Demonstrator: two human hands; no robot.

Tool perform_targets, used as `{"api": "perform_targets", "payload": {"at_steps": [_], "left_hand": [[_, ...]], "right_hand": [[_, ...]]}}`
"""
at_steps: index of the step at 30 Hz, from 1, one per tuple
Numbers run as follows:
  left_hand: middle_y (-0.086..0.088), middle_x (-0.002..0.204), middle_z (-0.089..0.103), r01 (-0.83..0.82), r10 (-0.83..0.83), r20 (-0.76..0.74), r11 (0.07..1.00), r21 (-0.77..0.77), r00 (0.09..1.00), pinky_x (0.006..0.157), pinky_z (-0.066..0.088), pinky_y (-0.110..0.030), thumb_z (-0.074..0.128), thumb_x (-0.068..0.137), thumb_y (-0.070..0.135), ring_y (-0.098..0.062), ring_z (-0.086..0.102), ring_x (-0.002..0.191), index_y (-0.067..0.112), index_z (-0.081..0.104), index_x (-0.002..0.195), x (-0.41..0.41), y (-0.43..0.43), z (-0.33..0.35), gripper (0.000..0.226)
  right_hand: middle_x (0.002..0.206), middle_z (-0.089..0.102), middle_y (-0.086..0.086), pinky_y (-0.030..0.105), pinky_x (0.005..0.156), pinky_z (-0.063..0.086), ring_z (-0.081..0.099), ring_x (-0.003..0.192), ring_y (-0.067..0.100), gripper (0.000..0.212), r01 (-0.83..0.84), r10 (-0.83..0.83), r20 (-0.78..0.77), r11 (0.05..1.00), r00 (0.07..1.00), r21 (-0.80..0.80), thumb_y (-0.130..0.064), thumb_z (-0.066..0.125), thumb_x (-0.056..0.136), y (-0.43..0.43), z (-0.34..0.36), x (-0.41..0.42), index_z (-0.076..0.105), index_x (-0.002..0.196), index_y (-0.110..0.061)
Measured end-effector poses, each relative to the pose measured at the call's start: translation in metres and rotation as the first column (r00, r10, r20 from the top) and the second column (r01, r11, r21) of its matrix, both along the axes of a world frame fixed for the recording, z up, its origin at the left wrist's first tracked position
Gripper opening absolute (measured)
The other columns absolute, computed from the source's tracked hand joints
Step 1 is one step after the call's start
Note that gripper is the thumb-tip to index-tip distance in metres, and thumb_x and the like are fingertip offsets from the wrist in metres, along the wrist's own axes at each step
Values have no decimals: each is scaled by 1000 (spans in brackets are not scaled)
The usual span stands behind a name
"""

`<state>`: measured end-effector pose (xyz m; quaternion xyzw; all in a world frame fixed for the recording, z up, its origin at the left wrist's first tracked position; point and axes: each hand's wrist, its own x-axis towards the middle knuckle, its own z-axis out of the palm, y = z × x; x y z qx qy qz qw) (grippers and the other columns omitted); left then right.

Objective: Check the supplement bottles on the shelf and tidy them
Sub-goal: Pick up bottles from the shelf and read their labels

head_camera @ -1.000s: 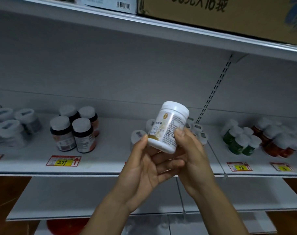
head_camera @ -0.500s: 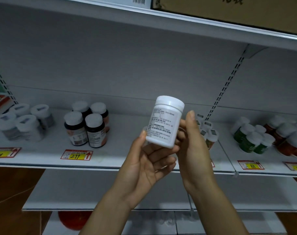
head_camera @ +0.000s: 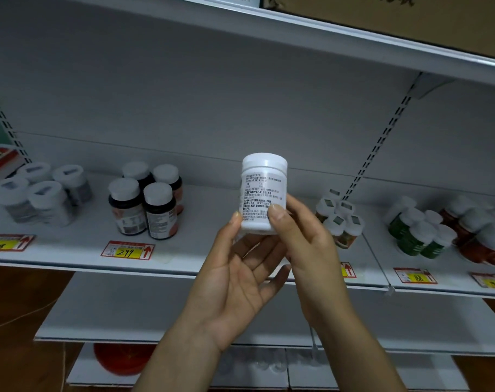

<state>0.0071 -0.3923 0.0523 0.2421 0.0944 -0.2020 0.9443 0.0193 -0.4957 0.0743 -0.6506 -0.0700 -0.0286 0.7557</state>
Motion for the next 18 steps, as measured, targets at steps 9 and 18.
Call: {"api": "perform_targets", "payload": {"at_steps": [9, 18], "left_hand": [[-15, 102, 70, -293, 289, 53, 953, 83, 956, 93, 52, -35, 68, 73, 23, -20, 69, 92, 0, 59, 123, 3, -2, -2, 56], [-7, 98, 73, -695, 594, 362, 634, 338, 718, 73, 55, -23, 85, 58, 10, -17, 71, 91, 9, 52, 105, 5, -7, -8, 58]], "right_hand": [[125, 60, -12, 12, 96, 41, 54, 120, 2, 34, 333, -159, 457, 884, 875, -329, -26, 61, 92, 9, -29, -1, 60, 125, -23], [129, 62, -14, 35, 104, 46, 55, 122, 4, 59, 80, -31, 214, 970, 976, -228, -47, 60, 82, 21, -30, -6, 51, 137, -26]]}}
